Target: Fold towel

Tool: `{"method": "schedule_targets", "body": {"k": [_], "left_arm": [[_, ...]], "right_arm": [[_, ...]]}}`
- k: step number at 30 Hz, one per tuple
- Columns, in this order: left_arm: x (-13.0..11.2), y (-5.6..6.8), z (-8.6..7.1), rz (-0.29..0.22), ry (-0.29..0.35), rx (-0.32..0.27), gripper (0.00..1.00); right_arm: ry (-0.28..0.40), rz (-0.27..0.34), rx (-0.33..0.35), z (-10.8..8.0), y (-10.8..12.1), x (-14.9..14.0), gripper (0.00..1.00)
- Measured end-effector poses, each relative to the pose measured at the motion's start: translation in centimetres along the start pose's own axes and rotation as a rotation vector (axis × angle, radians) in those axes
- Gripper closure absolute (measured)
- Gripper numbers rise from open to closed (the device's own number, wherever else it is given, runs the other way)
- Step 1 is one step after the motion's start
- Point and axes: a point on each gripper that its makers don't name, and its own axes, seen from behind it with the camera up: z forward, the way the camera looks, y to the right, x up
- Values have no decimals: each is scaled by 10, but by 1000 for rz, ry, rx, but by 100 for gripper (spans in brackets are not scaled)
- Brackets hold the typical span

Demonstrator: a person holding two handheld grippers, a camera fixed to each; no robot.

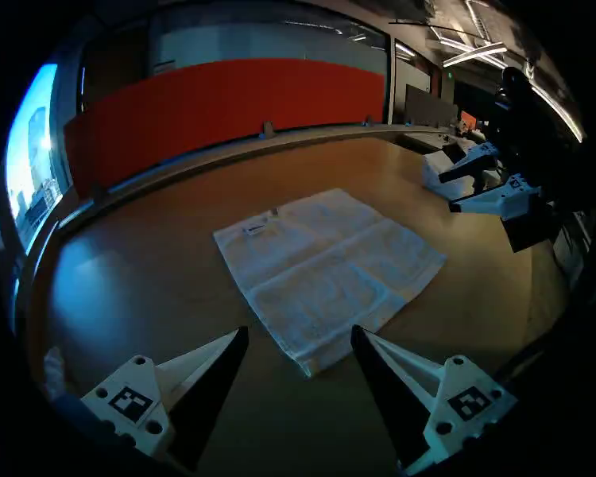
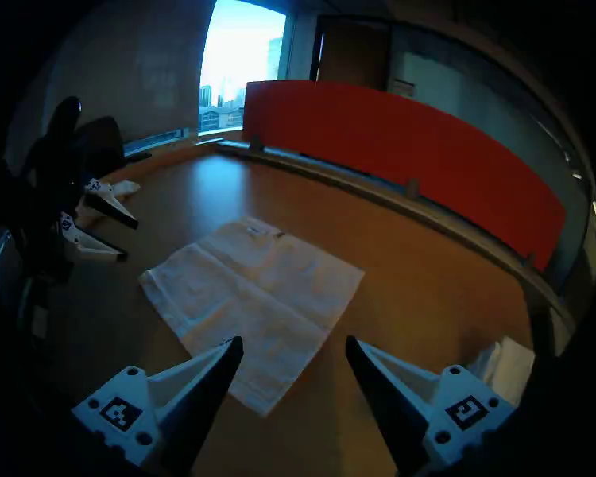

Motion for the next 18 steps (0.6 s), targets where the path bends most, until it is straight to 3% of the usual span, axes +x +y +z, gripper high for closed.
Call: {"method": "schedule_targets", "body": {"k": [18], "left_arm": [[-36,8,31,-2,-104,-39,4]], "right_arm": [[-99,6,60,25,-16,-50,0]]}}
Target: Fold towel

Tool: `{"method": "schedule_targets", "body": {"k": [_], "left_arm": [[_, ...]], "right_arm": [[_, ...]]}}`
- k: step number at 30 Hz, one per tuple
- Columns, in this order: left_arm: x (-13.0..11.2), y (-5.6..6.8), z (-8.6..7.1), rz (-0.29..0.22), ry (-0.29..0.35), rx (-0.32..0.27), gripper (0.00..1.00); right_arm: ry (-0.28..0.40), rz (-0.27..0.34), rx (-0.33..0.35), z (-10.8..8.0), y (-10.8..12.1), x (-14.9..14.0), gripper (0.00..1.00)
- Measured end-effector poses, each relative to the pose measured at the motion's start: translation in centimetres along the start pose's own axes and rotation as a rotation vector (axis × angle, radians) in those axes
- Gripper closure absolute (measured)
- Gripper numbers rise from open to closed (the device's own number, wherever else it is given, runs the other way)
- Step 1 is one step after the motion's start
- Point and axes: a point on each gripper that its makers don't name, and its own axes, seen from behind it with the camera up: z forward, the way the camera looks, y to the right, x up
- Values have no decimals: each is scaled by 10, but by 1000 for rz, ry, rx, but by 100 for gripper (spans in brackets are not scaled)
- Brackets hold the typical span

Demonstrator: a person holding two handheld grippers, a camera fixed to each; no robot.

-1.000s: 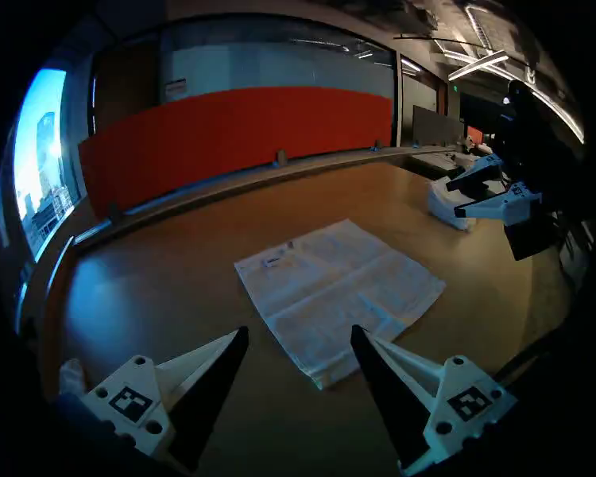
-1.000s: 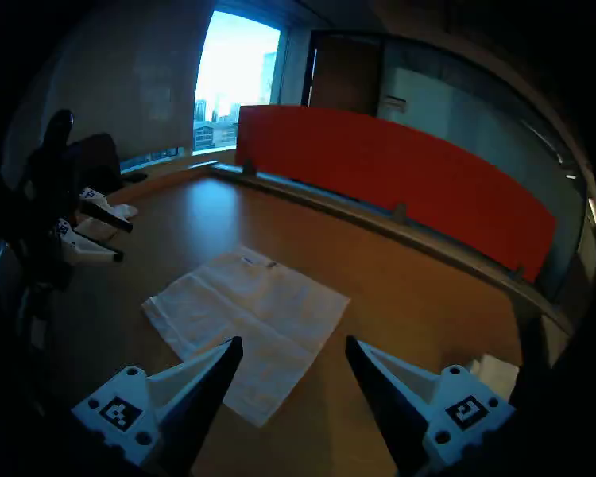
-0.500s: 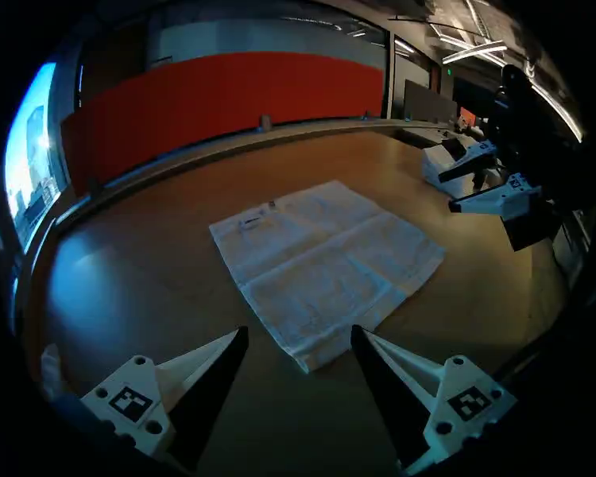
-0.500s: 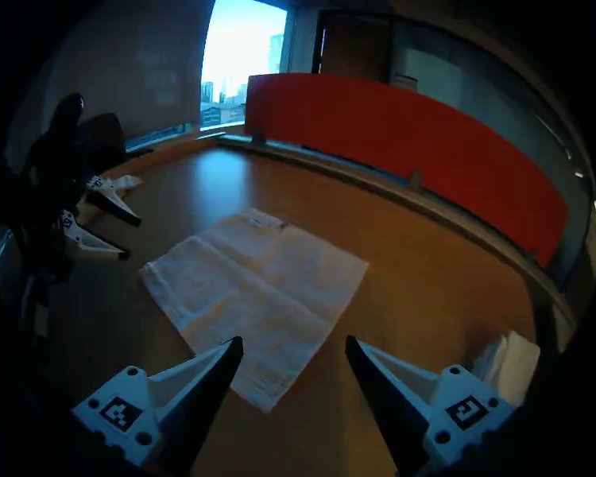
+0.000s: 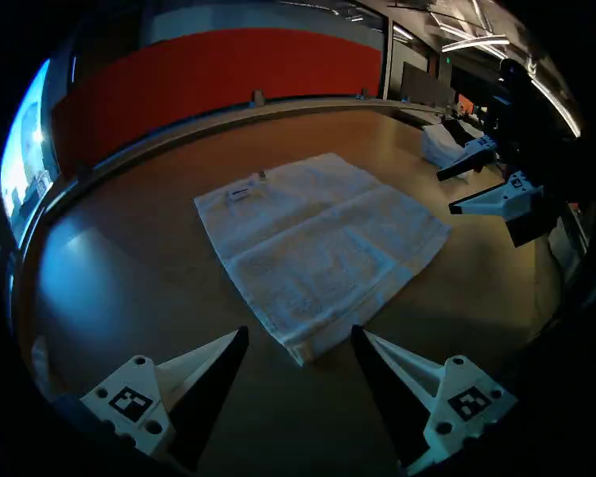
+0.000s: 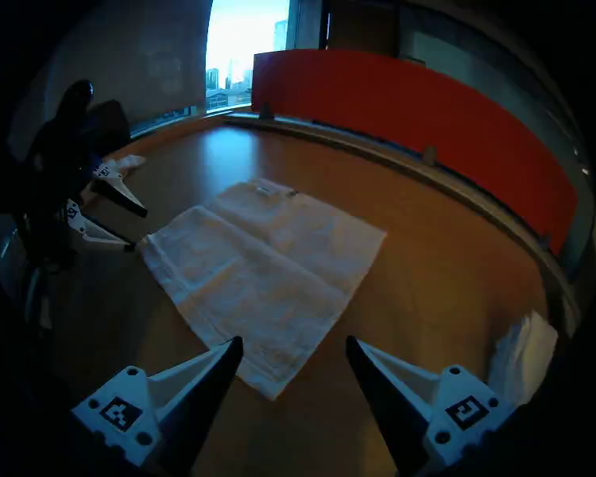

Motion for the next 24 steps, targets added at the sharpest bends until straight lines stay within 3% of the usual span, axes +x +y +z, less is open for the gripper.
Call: {"method": "schedule_targets", "body": {"k": [14,24], "left_arm": [[-16,4,12,1,-61,-26,5],[-21,8,17,18,-93,-37,6]], "right_arm": [[-87,-31,50,12,-10,-36,2],[-120,-29,76,15,-13,-47,13]]}}
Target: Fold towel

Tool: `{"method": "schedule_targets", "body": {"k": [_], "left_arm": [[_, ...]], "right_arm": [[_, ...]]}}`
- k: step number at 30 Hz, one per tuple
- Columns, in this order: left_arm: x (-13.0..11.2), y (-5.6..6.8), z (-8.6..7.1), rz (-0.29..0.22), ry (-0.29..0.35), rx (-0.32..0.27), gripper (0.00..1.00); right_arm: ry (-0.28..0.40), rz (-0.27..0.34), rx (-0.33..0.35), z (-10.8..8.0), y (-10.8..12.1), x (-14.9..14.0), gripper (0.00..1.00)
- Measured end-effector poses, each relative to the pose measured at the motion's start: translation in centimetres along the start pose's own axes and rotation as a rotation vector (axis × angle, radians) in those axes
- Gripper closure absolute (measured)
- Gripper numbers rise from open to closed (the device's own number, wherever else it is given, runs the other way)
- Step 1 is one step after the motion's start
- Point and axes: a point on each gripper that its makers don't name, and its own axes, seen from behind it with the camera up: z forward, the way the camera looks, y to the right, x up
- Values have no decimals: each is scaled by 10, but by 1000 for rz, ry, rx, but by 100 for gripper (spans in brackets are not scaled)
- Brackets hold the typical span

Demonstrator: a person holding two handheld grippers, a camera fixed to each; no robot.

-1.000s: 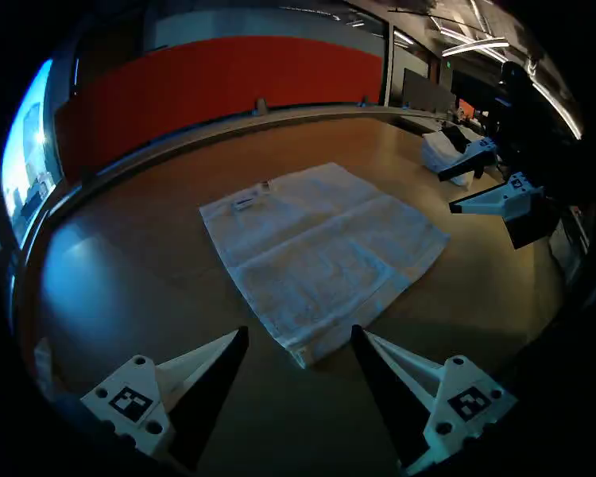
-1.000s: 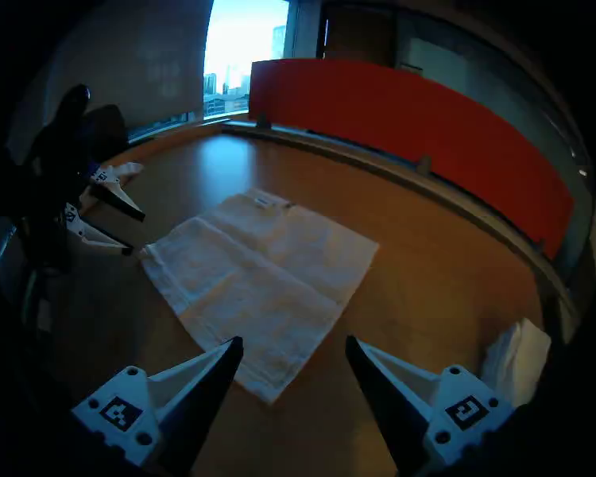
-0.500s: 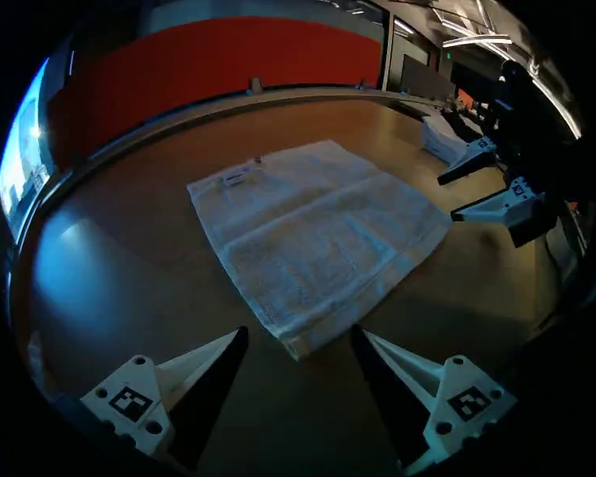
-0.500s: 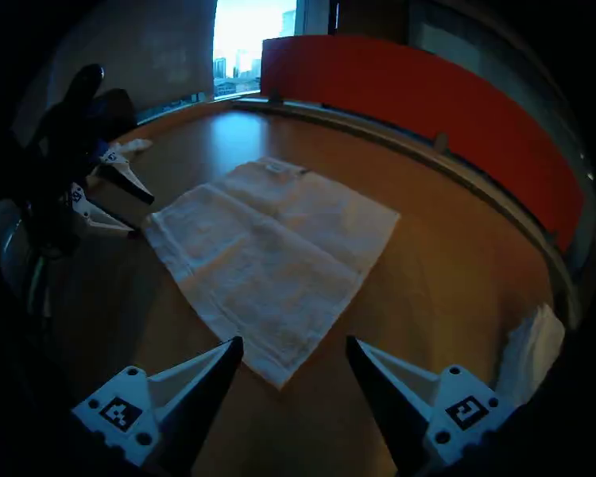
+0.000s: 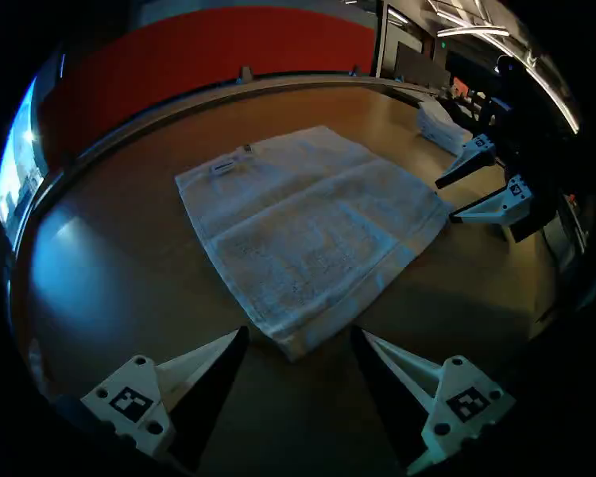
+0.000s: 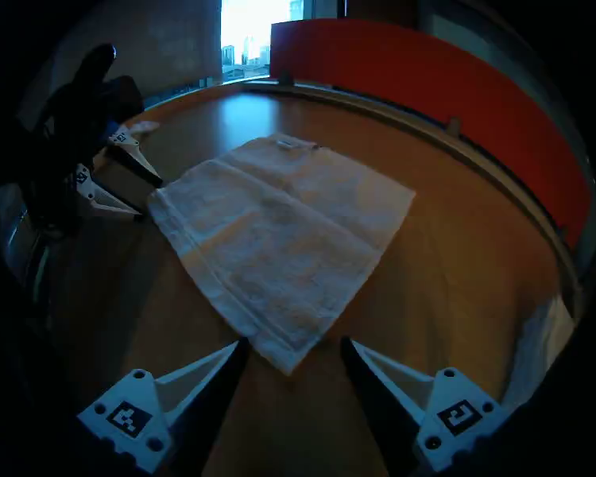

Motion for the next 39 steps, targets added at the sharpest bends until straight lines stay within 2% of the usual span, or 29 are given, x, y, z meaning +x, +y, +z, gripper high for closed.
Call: {"method": "schedule_targets", "body": {"k": [11,19,21,25,27,29,33,39], "left_arm": [[-1,-6,0,0,-22,23,22],[-2,-5,0,13,-25,34,26],[-2,-4,1,16,-25,36,28],[-2,-3,1,12,-28,39,37],[-3,-3,0,13,-32,41,45],[-2,-2,0,15,-34,41,48],[-2,2,1,18,-36,38,55],[-1,4,0,12,-40,35,80]], "right_arm": [[-10,17,30,2,-3,-2,38],[-12,10,34,1,-3,-3,42],[-12,5,35,1,-4,-3,46],[-13,6,40,2,-6,-2,60],[-14,6,40,2,-6,-2,65],[-14,5,41,2,-7,-2,66],[-13,5,40,2,-8,-2,76],[-9,-3,31,0,-7,-2,86]]}}
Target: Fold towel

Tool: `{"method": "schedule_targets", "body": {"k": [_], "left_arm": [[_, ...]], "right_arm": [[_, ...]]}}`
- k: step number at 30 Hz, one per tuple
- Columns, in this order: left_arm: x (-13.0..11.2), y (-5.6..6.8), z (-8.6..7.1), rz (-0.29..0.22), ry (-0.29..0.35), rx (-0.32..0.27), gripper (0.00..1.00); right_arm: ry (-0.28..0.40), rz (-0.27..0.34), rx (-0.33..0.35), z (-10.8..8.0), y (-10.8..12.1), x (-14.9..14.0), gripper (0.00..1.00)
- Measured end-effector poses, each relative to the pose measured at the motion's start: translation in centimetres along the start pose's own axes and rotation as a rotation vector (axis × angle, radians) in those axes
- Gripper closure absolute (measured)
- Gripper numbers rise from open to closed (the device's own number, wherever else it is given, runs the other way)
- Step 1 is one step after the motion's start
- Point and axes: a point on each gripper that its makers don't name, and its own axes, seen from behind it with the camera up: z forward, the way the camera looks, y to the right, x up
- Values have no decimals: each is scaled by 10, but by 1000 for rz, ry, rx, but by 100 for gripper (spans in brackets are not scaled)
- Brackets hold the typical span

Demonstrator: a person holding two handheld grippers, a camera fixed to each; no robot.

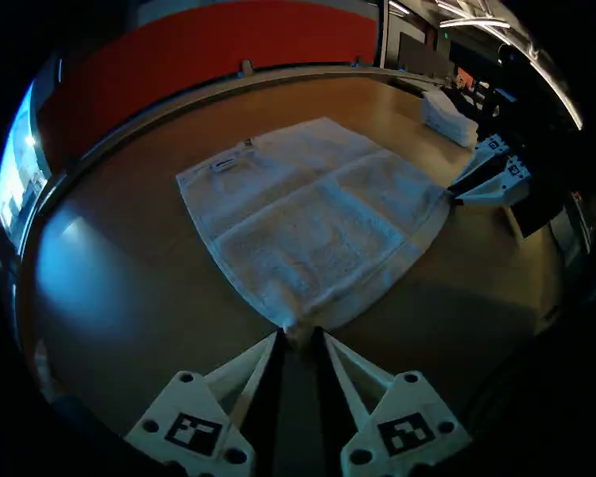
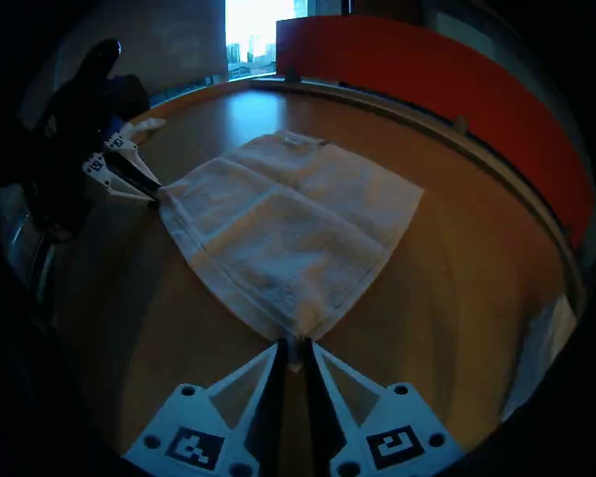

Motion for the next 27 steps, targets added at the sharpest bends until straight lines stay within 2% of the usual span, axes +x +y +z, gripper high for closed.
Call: {"method": "schedule_targets", "body": {"k": [4,6,11,18,27], "left_arm": [[4,1,0,-28,5,-8,92],[6,1,-1,-47,6,-3,92],[12,-1,-7,-57,26,3,92],[19,-3,-20,-60,33,6,92],[29,-1,-41,-95,44,13,92]], "right_arm": [[15,-11,-2,-2,-1,4,88],[24,-14,-4,-3,-2,7,88],[43,2,-1,-9,-3,14,88],[73,14,5,-23,-7,27,88],[98,10,2,-43,-13,40,88]]}}
